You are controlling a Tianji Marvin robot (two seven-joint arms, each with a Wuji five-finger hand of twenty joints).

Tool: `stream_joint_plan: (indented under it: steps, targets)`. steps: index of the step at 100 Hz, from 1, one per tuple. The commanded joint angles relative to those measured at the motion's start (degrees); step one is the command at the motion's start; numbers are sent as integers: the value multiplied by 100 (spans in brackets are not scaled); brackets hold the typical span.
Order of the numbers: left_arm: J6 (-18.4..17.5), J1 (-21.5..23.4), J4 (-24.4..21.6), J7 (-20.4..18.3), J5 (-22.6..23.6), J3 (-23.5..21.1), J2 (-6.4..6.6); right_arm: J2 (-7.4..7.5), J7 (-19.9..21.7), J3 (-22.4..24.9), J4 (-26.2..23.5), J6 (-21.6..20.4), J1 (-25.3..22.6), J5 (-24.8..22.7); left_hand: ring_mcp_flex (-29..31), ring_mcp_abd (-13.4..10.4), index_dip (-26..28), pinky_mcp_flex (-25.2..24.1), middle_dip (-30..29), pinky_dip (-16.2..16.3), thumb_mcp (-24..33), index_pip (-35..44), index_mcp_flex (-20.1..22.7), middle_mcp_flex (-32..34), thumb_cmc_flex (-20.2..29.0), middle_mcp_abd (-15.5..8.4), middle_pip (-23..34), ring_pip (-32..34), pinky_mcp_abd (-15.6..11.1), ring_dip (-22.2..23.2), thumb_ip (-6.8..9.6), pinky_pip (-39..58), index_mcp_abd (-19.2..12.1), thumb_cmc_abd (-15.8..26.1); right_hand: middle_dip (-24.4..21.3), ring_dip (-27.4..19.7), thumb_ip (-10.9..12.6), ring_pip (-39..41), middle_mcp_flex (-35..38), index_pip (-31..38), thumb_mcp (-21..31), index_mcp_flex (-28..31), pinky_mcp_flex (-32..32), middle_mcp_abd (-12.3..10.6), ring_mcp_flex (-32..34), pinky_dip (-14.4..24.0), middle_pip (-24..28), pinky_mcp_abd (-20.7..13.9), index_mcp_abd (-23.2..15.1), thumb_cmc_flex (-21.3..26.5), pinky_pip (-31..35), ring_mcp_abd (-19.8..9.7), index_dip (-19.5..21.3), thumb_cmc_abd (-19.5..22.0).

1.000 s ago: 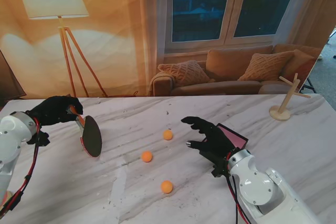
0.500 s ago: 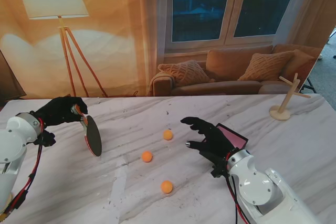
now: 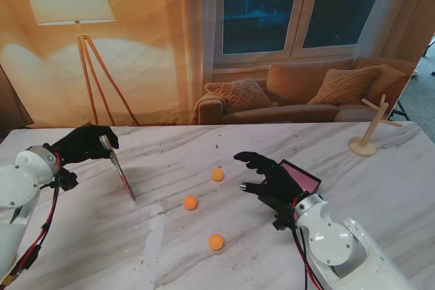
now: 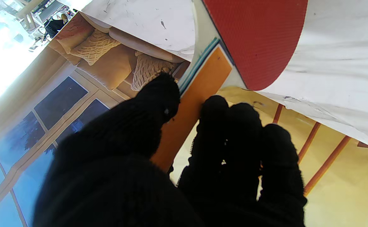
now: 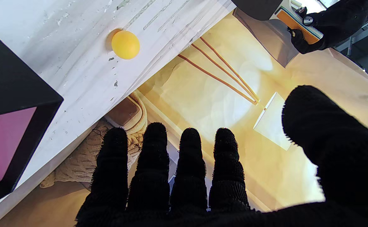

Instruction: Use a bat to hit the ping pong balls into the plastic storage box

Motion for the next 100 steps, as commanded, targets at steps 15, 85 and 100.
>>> stream_joint_plan:
  steps: [15,85,100]
  targets:
    - [78,56,95,-184,-146,74,-53,-13,92,-15,-12,59,-10,11,-322,21,151,-364,-456,-111,180,-144,-70,-730,-296,-542,-127,-288,-304,-73,-82,-112,288,-181,51,18,170,29,-72,61,-94,119,-16,-64,-184,53,-63,-221,6,-149,51,-21,38,114]
    - [168,81,119,47,-231,97,-113,-14,102,-47,-6,80,1,29,-715,249,881,-680,-1770,-416,-536,-489,-461,-1558,-994,-378,16,-825,-222,-335,-44,-387,570,206,51,35,181,55,-89,76,-107,137,-16,-48,-185,61,-41,-234,17,-154,81,-27,42,166]
    - [268,66,173,227,-229,177,-155,-14,103,-47,-7,85,1,30,-796,407,1599,-779,-1794,-456,-812,-349,-576,-1670,-1307,-237,-91,-926,-146,-436,48,-420,760,518,49,36,183,58,-93,79,-106,141,-18,-53,-183,61,-40,-235,17,-151,85,-29,42,171]
